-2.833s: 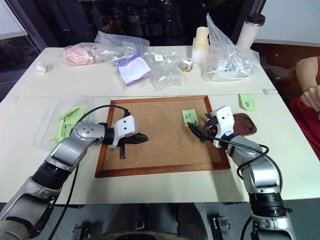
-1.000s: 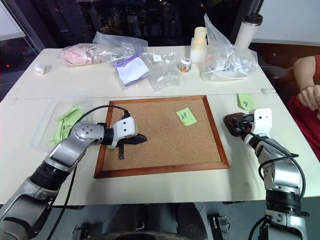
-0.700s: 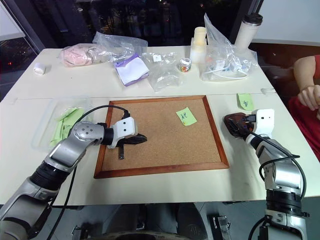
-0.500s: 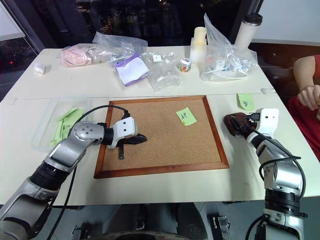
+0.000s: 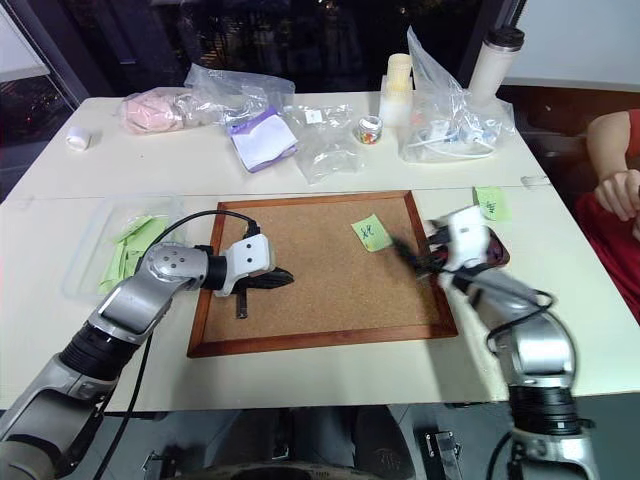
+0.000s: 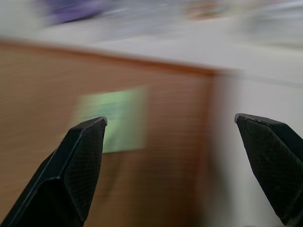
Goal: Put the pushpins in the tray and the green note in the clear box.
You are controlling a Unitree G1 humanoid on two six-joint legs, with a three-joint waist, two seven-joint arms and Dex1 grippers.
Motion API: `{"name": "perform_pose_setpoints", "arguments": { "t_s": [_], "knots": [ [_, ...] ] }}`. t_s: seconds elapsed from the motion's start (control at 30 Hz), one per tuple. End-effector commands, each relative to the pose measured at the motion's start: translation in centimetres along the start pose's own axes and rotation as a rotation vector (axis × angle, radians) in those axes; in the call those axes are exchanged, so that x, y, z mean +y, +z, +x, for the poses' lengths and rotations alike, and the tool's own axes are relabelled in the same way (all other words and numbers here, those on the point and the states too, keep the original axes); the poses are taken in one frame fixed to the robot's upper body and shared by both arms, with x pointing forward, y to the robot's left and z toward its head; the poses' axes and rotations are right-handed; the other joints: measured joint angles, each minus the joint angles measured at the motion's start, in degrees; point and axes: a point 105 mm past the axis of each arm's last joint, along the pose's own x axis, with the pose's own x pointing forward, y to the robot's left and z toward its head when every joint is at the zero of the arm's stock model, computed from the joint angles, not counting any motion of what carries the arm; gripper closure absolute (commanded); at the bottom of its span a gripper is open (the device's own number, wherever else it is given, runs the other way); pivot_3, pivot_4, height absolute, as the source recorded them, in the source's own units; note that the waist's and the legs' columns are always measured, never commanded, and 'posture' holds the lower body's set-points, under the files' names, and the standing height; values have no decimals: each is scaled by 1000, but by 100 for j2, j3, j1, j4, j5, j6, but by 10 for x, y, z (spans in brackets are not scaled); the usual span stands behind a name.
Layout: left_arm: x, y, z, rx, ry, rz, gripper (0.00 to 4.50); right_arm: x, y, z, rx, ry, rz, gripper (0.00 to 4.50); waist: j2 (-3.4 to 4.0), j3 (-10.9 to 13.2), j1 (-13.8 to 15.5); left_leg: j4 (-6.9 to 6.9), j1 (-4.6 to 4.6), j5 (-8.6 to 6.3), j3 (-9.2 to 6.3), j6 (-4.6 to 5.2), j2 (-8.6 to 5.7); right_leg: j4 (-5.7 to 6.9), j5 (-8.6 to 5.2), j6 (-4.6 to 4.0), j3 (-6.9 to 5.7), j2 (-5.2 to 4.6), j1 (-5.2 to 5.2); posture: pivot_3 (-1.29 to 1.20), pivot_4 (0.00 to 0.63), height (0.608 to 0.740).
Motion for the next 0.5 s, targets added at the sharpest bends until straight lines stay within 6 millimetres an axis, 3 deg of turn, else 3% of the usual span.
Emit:
{"name": "perform_pose_setpoints", "arguments": {
  "t_s": [0.03,0.23,0.5],
  "knots": [
    [-13,-32,5,113,-39,-72,4500,21,14,13,-77,55,-45,25,-3,2,8,0,-1,0,0,0,0,-2,0,0,0,0,0,0,150,734],
    [-12,-32,5,112,-30,-72,4500,36,3,28,-62,105,-34,25,-4,1,10,0,-3,-1,1,2,0,-8,0,0,-1,0,0,0,150,734],
    [-14,-33,4,113,-23,-75,4500,26,-11,33,-16,80,-37,25,-4,1,8,0,-3,-1,1,2,0,-8,0,0,-1,0,0,0,150,734]
  ]
}}
